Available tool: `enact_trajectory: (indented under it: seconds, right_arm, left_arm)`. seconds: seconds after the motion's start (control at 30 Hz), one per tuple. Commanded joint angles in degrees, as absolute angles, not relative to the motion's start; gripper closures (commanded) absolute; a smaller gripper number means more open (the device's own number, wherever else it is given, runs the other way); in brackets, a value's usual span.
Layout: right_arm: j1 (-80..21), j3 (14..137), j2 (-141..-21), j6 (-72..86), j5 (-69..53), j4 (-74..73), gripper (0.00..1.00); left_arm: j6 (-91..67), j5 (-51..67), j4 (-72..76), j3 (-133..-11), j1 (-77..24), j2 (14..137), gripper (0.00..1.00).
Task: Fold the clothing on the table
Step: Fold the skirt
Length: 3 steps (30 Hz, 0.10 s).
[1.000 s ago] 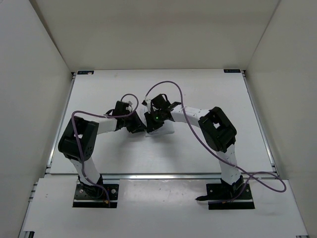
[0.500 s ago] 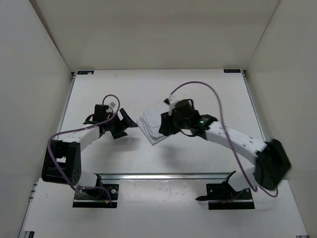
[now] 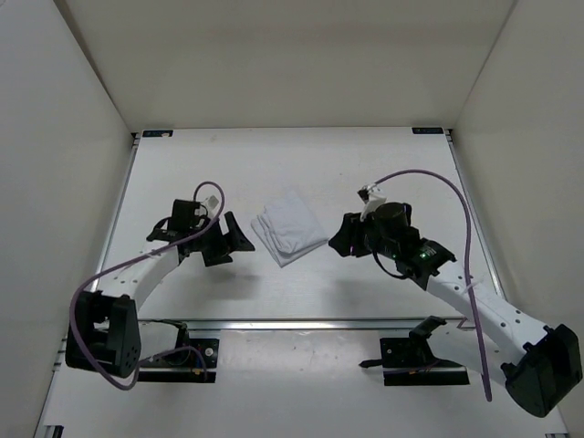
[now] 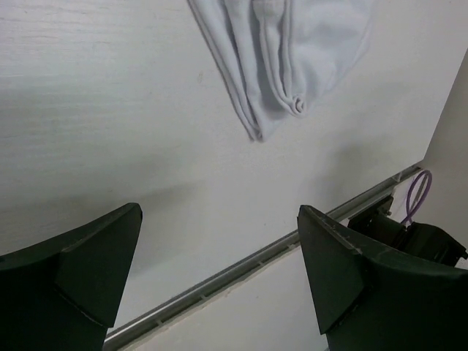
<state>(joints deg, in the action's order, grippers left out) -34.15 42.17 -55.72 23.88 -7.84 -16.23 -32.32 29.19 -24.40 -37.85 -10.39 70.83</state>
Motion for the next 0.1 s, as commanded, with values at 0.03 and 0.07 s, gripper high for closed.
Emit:
enact_trajectory:
  seconds: [0.03, 0.07]
  right_arm:
    - [-36.47, 37.53, -51.42, 28.04, -7.11, -14.15, 0.54]
    - [-36.56, 37.62, -51.68, 27.95, -6.34, -15.28, 0.55]
  left_arm:
    - [-29.89, 25.68, -28.56, -38.58, -12.65, 65.75, 0.01]
    - [-29.97, 24.62, -29.35, -38.5, -12.66, 65.22, 0.01]
